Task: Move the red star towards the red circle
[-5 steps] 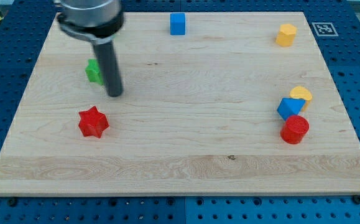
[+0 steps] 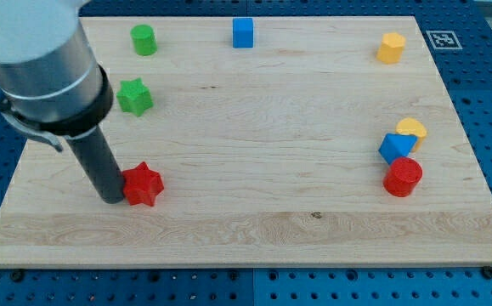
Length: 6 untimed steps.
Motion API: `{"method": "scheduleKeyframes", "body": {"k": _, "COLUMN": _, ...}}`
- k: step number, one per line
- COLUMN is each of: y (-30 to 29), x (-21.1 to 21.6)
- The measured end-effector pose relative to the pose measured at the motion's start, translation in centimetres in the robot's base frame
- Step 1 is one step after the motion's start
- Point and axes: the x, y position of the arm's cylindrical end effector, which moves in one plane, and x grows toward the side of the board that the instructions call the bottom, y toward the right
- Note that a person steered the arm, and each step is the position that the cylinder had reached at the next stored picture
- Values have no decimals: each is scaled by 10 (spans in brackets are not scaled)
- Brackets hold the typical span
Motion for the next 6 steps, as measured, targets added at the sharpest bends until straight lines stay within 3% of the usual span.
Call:
{"method": "scheduleKeyframes", "body": {"k": 2, "y": 61, "x": -24}}
{"method": "scheduleKeyframes", "body": {"k": 6, "y": 192, "x": -4}}
